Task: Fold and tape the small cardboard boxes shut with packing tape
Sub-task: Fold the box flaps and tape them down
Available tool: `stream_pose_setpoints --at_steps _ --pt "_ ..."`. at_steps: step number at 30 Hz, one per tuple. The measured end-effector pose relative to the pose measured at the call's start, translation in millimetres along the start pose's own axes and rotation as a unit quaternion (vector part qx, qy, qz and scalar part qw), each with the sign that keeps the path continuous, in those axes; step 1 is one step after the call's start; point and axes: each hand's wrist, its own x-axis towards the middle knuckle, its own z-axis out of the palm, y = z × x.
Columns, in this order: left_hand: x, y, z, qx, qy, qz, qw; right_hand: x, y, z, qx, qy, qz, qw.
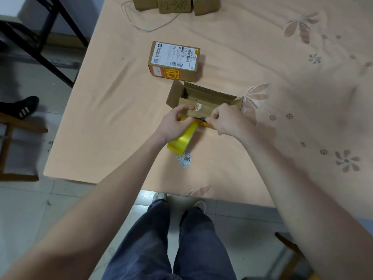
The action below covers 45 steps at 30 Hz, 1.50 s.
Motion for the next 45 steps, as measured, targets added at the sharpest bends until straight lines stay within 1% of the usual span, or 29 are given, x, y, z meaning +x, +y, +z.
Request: stream_pose_setpoints --at_steps 2,4,5,9,13,15,16,17,19,20,21,22,23,25,26,27,28,29,30,31,32,33,35,37,39,40,43,45 --pt "-1 0 -2 -0.006 -0.012 -0.002 1.0 -6 15 0 -0.045 0.009 0.013 0.999" --pt "-2 0 -5 -0.003 -0.025 -0.001 1.0 -17 31 1 -0.031 0.001 0.021 0.999" --pt "-2 -1 -6 -0.004 -0.029 0.001 1.0 -21 38 2 -0.007 0.002 0.02 1.0" --pt "-5 -1 -7 -0.014 -0.042 0.007 0.999 -29 46 4 0.079 0.047 -0.005 0.996" --pt "-11 -2 -12 -0.035 -0.053 -0.007 0.998 -28 39 6 0.203 0.056 0.016 0.977" --pt "-14 -2 -14 -0.039 -0.052 -0.019 0.998 -29 34 10 0.242 0.072 0.019 0.967" --pt "-16 -3 -15 -0.039 -0.05 -0.024 0.998 -31 31 13 0.267 0.076 0.019 0.961" --pt "-19 -3 -15 -0.042 -0.046 -0.028 0.998 -33 26 16 0.306 0.065 0.023 0.95" --pt "-25 -4 -14 -0.056 -0.048 -0.028 0.997 -39 13 24 0.397 0.007 0.032 0.917" --pt "-28 -5 -13 -0.064 -0.052 -0.02 0.996 -42 8 29 0.42 -0.015 0.033 0.907" --pt "-32 -4 -11 -0.068 -0.056 -0.007 0.996 -44 3 35 0.424 -0.024 0.033 0.905" --pt "-36 -3 -10 -0.075 -0.057 0.007 0.995 -46 -1 40 0.431 -0.025 0.036 0.901" --pt "-39 -2 -9 -0.09 -0.056 0.018 0.994 -48 -5 44 0.456 -0.023 0.044 0.889" --pt "-43 3 -12 -0.131 -0.06 0.018 0.989 -50 -9 49 0.535 -0.013 0.06 0.843" --pt "-43 4 -13 -0.138 -0.063 0.014 0.988 -50 -9 49 0.559 0.0 0.061 0.827" --pt "-41 6 -15 -0.11 -0.053 0.019 0.992 -50 -9 48 0.554 0.019 0.059 0.83" --pt "-37 6 -17 -0.047 -0.022 0.038 0.998 -48 -7 47 0.527 0.039 0.054 0.847" --pt "-32 5 -20 0.023 0.026 0.067 0.997 -47 -4 45 0.499 0.054 0.041 0.864" --pt "-25 5 -23 0.078 0.078 0.103 0.988 -47 -1 43 0.481 0.065 0.028 0.874" --pt "-17 6 -26 0.12 0.114 0.142 0.976 -47 1 41 0.473 0.068 0.017 0.878" --pt "-7 8 -27 0.163 0.126 0.18 0.962 -46 5 39 0.47 0.065 0.01 0.88" --pt "4 9 -27 0.213 0.118 0.21 0.947 -46 9 37 0.465 0.062 0.007 0.883" --pt "26 13 -23 0.297 0.069 0.253 0.918 -46 16 34 0.448 0.06 0.004 0.892" --pt "43 14 -15 0.352 0.018 0.264 0.898 -46 23 34 0.446 0.054 0.008 0.893" --pt "54 9 -9 0.407 -0.007 0.26 0.876 -46 28 35 0.453 0.049 0.014 0.89" --pt "56 5 -8 0.419 -0.013 0.258 0.87 -46 30 35 0.454 0.048 0.015 0.889" --pt "59 -4 -10 0.412 -0.027 0.259 0.873 -46 36 34 0.45 0.056 0.008 0.891" --pt "59 -7 -11 0.429 -0.048 0.264 0.862 -45 39 32 0.451 0.06 0.005 0.89"
